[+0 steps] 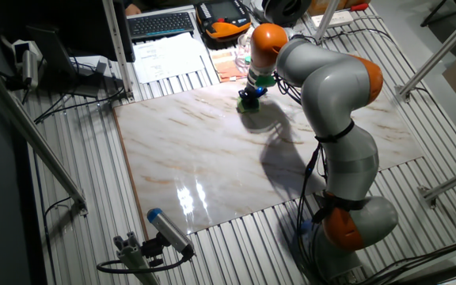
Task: Clean the tabletop with a sponge
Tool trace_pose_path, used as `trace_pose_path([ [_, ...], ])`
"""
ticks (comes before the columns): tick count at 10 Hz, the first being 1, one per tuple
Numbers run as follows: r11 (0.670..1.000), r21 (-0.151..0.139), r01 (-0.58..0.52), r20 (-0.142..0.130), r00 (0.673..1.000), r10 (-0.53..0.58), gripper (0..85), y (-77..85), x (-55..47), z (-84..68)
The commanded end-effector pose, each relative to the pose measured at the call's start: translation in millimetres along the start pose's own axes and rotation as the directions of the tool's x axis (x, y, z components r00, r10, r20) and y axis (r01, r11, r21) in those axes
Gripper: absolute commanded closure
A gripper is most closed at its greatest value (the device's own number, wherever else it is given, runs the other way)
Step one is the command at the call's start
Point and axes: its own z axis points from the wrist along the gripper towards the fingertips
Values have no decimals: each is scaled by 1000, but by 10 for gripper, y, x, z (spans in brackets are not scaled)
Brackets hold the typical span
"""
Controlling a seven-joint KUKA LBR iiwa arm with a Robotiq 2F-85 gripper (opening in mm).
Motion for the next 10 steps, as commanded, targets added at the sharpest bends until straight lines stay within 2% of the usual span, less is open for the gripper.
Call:
trace_pose_path([
  [1,1000,-1,-3,-1,1000,3,850,25,-9,-5],
  [5,1000,-7,-23,-9,1000,23,850,124,-9,-39],
  [6,1000,-17,-26,-12,1000,26,850,139,-25,-29],
  [10,999,-28,-22,-9,1000,21,850,133,-73,25],
])
